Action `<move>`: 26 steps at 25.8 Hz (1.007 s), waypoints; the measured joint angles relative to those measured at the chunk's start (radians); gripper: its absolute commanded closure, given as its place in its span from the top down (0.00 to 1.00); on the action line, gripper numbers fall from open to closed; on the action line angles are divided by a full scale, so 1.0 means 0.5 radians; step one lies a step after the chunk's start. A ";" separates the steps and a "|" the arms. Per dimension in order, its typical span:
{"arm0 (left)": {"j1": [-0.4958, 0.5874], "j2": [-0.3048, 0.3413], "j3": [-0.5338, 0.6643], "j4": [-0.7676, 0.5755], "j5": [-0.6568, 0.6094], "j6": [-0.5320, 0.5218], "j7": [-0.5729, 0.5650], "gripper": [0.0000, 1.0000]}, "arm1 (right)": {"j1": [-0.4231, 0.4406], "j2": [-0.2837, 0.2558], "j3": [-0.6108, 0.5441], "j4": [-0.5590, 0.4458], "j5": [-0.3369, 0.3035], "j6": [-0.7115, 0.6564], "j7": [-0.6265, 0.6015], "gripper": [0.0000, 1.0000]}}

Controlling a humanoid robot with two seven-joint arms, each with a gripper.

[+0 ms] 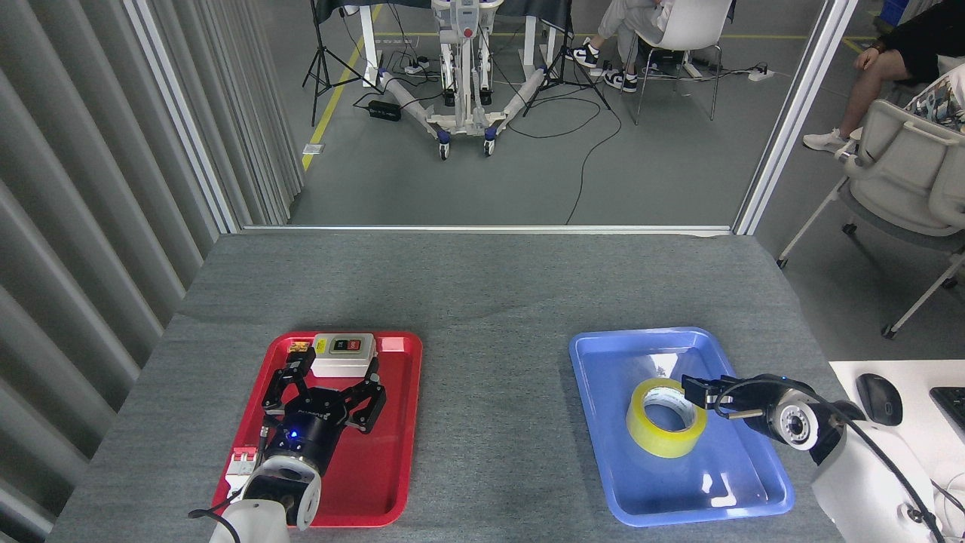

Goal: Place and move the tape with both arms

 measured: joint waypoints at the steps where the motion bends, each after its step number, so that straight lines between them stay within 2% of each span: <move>1: 0.001 0.008 0.011 0.000 0.003 -0.004 0.000 1.00 | 0.049 0.012 -0.069 -0.047 0.060 -0.039 -0.062 0.77; 4: 0.006 0.026 0.034 0.000 0.012 -0.010 0.002 1.00 | 0.182 0.067 -0.262 -0.184 0.283 -0.137 -0.317 0.81; 9: 0.009 0.030 0.053 -0.011 0.017 -0.009 0.003 1.00 | 0.403 0.256 -0.532 -0.412 0.749 -0.195 -0.816 0.81; 13: 0.009 0.030 0.057 -0.015 0.018 0.001 0.003 1.00 | 0.569 0.377 -0.666 -0.589 0.993 -0.199 -1.138 0.81; 16: 0.011 0.032 0.063 -0.014 0.020 0.006 0.003 1.00 | 0.678 0.420 -0.692 -0.701 1.063 -0.176 -1.351 0.81; 19: 0.013 0.032 0.081 -0.009 0.021 0.007 0.003 1.00 | 0.790 0.436 -0.694 -0.768 1.081 -0.124 -1.558 0.82; 20: 0.014 0.032 0.086 -0.009 0.021 0.007 0.002 1.00 | 0.820 0.439 -0.693 -0.777 1.081 -0.102 -1.604 0.83; 22: 0.016 0.032 0.092 -0.009 0.027 0.008 0.000 1.00 | 0.872 0.452 -0.691 -0.792 1.070 -0.060 -1.652 0.96; 26: 0.019 0.033 0.098 -0.007 0.054 0.008 0.000 1.00 | 0.916 0.517 -0.707 -0.803 1.036 0.013 -1.662 0.99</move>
